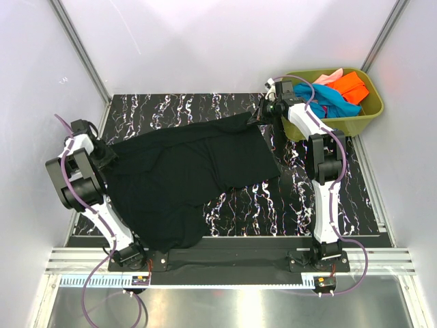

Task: Fold and stack the t-shirts
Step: Fold the tshirt

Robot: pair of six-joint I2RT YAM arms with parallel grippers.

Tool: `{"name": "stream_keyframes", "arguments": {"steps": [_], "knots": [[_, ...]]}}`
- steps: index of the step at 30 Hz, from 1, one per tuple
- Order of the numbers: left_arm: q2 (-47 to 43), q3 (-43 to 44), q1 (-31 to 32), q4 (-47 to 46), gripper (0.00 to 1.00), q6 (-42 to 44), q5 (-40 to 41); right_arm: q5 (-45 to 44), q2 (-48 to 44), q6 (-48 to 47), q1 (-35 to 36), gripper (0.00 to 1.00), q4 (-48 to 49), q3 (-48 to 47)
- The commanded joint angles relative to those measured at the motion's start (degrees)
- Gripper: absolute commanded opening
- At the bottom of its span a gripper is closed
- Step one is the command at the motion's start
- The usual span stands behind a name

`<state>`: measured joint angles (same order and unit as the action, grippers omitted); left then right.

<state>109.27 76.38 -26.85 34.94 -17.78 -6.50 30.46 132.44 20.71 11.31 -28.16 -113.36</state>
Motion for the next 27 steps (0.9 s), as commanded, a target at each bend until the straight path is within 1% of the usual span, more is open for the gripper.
{"name": "stream_keyframes", "arguments": {"steps": [1,3,6,7,10,11,15,22,27], "knots": [[0.4,1.6,-0.5,-2.9,0.40,0.6,-3.0,1.6,0.2,-0.8,0.6,0.00,0.9,-2.9],[-0.1,1.1,-0.5,-3.5,0.37,-0.3,-3.7,1.3,0.3,-0.8,0.6,0.00,0.8,-2.9],[-0.9,0.4,-0.6,-3.5,0.28,-1.6,-5.3,1.2,0.7,-0.2,0.6,0.00,0.7,-4.0],[-1.3,0.3,-0.6,-3.5,0.20,-1.8,-5.8,0.9,0.7,-0.1,0.6,0.00,0.4,-4.3],[-2.7,0.3,-0.7,-2.7,0.04,-3.0,-6.2,-0.7,1.1,1.0,0.6,0.00,0.7,-5.6],[-3.3,0.3,-0.9,-2.2,0.01,-3.4,-6.2,-1.2,1.4,1.3,0.6,0.00,0.9,-6.5],[-5.7,2.0,-1.8,0.7,0.00,-4.6,-5.3,-2.1,3.8,2.5,0.6,0.00,0.5,-11.3],[-13.6,5.0,-3.9,4.9,0.00,-7.9,-4.4,-3.3,8.8,3.3,0.2,0.00,0.0,-21.0],[-18.1,6.2,-5.2,6.4,0.00,-10.9,-7.3,-1.8,13.5,3.9,-0.4,0.00,0.1,-30.6]]}}
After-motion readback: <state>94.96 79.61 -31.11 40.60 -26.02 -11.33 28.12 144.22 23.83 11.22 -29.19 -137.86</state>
